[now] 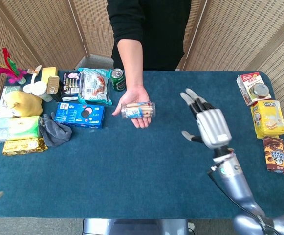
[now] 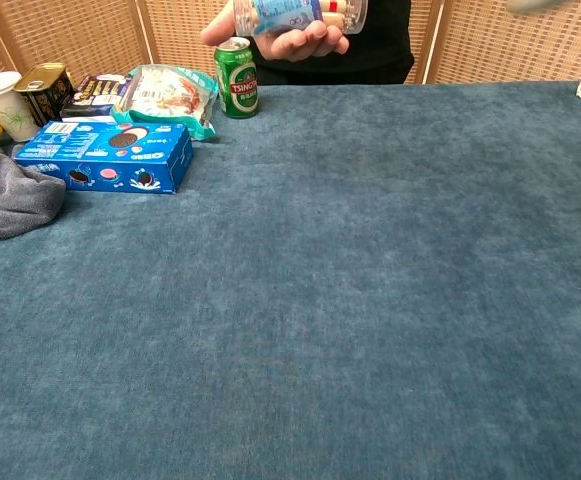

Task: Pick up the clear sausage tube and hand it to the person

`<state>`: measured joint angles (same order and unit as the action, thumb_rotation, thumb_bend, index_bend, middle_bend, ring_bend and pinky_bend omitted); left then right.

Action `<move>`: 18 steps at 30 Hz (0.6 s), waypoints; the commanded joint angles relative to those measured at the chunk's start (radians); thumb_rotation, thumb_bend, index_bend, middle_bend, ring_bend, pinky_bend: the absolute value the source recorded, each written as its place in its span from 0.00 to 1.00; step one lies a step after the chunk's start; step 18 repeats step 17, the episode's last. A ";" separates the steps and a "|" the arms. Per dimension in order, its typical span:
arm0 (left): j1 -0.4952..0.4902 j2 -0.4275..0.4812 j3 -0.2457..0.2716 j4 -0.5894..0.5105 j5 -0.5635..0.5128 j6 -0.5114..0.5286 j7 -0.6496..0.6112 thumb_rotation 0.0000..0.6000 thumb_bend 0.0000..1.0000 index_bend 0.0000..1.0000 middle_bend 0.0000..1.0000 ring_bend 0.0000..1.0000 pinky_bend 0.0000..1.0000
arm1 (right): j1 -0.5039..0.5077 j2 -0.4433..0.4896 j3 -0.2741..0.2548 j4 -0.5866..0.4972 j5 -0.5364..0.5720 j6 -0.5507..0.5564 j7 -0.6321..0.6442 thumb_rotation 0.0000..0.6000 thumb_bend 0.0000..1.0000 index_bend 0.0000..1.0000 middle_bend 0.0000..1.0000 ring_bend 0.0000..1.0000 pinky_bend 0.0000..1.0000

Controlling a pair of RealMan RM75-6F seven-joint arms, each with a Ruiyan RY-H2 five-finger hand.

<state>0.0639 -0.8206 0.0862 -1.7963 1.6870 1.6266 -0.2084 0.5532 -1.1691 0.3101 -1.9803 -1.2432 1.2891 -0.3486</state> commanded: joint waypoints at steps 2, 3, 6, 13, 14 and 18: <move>0.002 -0.006 0.001 -0.007 0.000 -0.002 0.020 1.00 0.14 0.00 0.00 0.00 0.09 | -0.164 0.033 -0.179 0.214 -0.239 0.111 0.242 1.00 0.11 0.01 0.09 0.20 0.36; 0.002 -0.007 0.001 -0.009 0.000 -0.003 0.025 1.00 0.14 0.00 0.00 0.00 0.09 | -0.185 0.023 -0.196 0.251 -0.257 0.134 0.270 1.00 0.11 0.02 0.10 0.20 0.35; 0.002 -0.010 0.001 -0.013 0.000 -0.004 0.036 1.00 0.14 0.00 0.00 0.00 0.09 | -0.238 -0.010 -0.233 0.355 -0.297 0.197 0.323 1.00 0.11 0.05 0.10 0.20 0.33; 0.004 -0.010 -0.002 -0.014 -0.004 0.001 0.037 1.00 0.14 0.00 0.00 0.00 0.09 | -0.342 -0.024 -0.307 0.461 -0.298 0.244 0.300 1.00 0.04 0.10 0.11 0.15 0.24; 0.006 -0.011 -0.001 -0.013 -0.002 0.004 0.036 1.00 0.14 0.00 0.00 0.00 0.09 | -0.357 -0.029 -0.311 0.469 -0.294 0.253 0.305 1.00 0.03 0.10 0.11 0.14 0.23; 0.009 -0.012 0.000 -0.012 0.001 0.011 0.038 1.00 0.14 0.00 0.00 0.00 0.09 | -0.377 -0.039 -0.312 0.484 -0.287 0.259 0.317 0.99 0.02 0.11 0.11 0.12 0.21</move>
